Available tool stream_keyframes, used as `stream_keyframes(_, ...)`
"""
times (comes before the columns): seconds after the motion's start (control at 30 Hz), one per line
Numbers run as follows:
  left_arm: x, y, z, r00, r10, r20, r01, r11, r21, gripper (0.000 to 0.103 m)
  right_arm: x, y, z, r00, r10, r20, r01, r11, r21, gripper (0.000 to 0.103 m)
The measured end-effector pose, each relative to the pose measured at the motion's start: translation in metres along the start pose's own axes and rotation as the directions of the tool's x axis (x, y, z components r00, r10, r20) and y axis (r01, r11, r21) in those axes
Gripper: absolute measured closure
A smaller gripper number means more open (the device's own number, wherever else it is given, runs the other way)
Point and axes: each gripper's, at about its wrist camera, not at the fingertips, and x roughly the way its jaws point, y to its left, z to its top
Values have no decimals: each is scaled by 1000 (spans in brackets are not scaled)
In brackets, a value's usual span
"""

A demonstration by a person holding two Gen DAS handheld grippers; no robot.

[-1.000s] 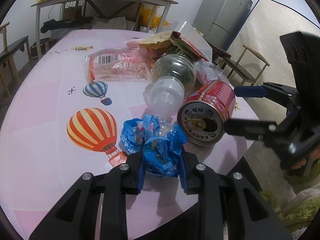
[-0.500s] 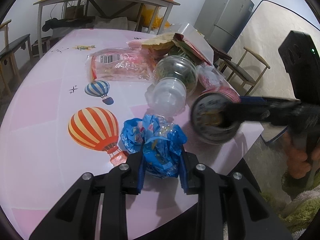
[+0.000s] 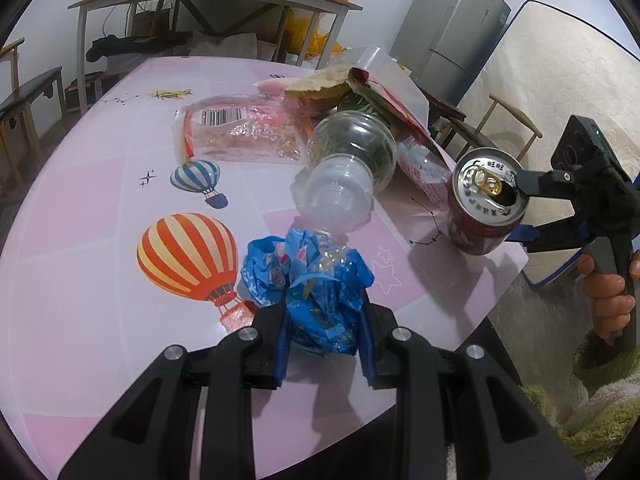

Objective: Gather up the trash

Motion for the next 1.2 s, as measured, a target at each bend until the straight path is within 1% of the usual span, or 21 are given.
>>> stream_keyframes(0.13,0,0,0,1000,1,-1,-1,1000,-1,76,-5,-14,-4,1000,-29,-1,29,999,31,14)
stream_keyframes(0.37,-1,-2,0,1000,8,-5,-8,1000,-1,76,-20,-31,-15,1000,-30,5,30,997,76,14)
stream_keyframes(0.6,0,-4,1,1000,11,-9,-11,1000,1,76,-29,-39,-16,999,-30,18,28,996,89,13)
stream_keyframes(0.77,1,-7,0,1000,14,-13,-14,1000,4,76,-44,-47,-22,997,-67,39,63,993,95,12)
stream_keyframes(0.9,2,-7,0,1000,13,-16,-13,1000,7,76,-50,-51,-25,998,-55,43,50,993,106,12)
stream_keyframes(0.97,2,-7,0,1000,12,-17,-12,1000,9,76,-47,-48,-23,997,-74,39,70,993,93,12)
stream_keyframes(1.0,3,-8,0,1000,12,-17,-12,1000,9,76,-46,-45,-23,994,-102,36,99,992,73,12)
stream_keyframes(1.03,3,-8,0,1000,13,-17,-13,1000,8,76,-44,-39,-21,991,-128,35,126,990,57,12)
stream_keyframes(1.07,3,-8,0,1000,13,-17,-13,1000,8,76,-43,-34,-22,982,-184,35,183,983,26,10)
stream_keyframes(1.1,3,-8,0,1000,13,-17,-13,1000,8,76,-40,-27,-22,969,-246,36,246,969,-12,8)
stream_keyframes(1.13,3,-8,0,1000,12,-17,-12,1000,7,76,-36,-19,-22,947,-319,39,321,945,-57,8)
stream_keyframes(1.17,3,-8,0,1000,11,-17,-11,1000,7,76,-33,-14,-23,928,-369,44,371,924,-92,8)
stream_keyframes(1.2,3,-8,0,1000,11,-17,-11,1000,7,76,-30,-8,-24,899,-434,53,437,888,-143,8)
